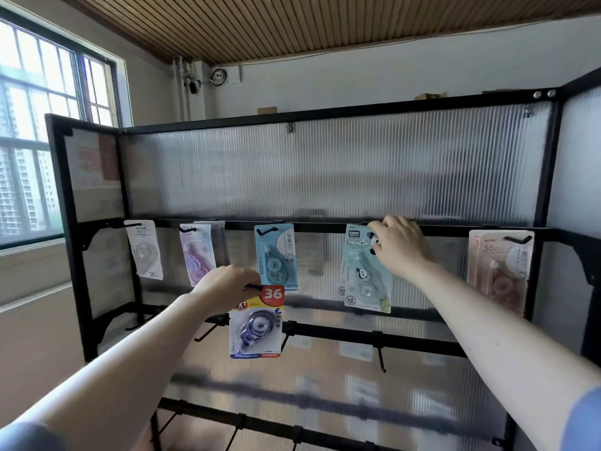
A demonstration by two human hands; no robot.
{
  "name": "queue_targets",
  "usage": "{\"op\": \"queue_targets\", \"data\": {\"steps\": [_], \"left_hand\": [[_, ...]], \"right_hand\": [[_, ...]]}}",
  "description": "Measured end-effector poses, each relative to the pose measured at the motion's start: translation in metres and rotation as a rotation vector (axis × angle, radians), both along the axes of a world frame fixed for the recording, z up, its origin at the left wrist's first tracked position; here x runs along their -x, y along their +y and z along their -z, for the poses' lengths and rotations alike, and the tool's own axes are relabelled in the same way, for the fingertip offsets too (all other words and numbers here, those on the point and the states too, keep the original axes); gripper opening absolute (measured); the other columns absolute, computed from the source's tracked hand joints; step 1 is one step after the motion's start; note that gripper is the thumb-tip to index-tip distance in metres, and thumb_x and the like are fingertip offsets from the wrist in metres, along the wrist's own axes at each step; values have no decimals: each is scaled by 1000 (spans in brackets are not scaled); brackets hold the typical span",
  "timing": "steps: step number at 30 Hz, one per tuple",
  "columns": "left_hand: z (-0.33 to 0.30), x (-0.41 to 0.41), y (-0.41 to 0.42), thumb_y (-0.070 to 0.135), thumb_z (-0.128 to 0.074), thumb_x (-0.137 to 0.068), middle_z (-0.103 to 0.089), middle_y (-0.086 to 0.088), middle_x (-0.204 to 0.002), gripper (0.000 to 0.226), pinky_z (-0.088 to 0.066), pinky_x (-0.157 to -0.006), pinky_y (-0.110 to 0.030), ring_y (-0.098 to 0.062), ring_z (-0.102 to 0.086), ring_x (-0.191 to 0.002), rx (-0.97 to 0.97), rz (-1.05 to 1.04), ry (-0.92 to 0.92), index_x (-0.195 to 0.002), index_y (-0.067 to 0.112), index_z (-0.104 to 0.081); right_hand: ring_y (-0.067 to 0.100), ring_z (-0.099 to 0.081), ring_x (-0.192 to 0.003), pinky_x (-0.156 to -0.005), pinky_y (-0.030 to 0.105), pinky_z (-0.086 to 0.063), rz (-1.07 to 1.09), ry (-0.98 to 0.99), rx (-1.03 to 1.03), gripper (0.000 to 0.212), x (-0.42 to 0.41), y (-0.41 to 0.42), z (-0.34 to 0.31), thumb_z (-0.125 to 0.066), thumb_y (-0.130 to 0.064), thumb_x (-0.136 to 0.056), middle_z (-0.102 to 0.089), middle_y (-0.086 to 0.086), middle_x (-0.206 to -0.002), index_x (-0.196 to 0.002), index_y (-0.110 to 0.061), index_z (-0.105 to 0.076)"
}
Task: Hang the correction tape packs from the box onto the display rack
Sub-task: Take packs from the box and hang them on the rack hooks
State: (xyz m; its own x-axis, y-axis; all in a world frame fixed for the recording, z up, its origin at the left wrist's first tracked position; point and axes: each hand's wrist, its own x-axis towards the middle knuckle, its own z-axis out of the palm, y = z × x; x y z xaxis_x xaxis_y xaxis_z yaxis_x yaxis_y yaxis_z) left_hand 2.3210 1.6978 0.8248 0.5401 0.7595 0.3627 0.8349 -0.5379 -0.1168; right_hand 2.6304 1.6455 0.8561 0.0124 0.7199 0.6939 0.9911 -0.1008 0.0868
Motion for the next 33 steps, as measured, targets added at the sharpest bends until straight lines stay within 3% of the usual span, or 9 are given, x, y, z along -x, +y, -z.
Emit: {"op": "queue_targets", "data": {"steps": [7,17,27,31,33], "left_hand": [[0,-6,-8,39,-51,-93,-67,7,-91,22,-46,-64,-26,-14,-60,-77,2,4,5,-103,25,-64],[2,-16,-26,40,-52,-92,-66,8,-94,23,-40,-59,-24,-10,-52,-71,-23,11,-20,-106,28,-64],[30,-29,-42,44,-51,-91,-67,4,-91,26,-36,-56,-26,-19,-61,-78,-52,-38,-24,-104,24,-63],[46,-30,-47,44,-54,-90,-68,4,-95,23,-47,-61,-30,-22,-64,-81,-43,-53,-61,-105,30,-64],[50,-30,-51,41,-55,-90,-68,4,-96,20,-44,-60,-29,-22,-63,-81,-33,-51,-72,-102,29,-64]], "right_hand": [[25,-47,-113,-97,37,-38,23,35,18,42,-8,-8,4,-48,-11,-91,-52,7,-122,-133,-14,-44],[29,-46,-119,-99,36,-39,50,101,30,65,-17,-33,23,-47,-17,-94,-40,17,-138,-148,-8,-12],[27,-46,-117,-100,34,-40,37,139,103,57,-19,-56,70,-45,-9,-92,-43,17,-133,-144,-5,-22],[24,-51,-104,-90,32,-45,19,132,133,44,-15,-62,92,-47,-6,-91,-50,13,-122,-133,-7,-36],[23,-51,-99,-87,32,-45,9,127,154,40,-13,-64,99,-48,-5,-90,-51,12,-118,-128,-8,-39]]}}
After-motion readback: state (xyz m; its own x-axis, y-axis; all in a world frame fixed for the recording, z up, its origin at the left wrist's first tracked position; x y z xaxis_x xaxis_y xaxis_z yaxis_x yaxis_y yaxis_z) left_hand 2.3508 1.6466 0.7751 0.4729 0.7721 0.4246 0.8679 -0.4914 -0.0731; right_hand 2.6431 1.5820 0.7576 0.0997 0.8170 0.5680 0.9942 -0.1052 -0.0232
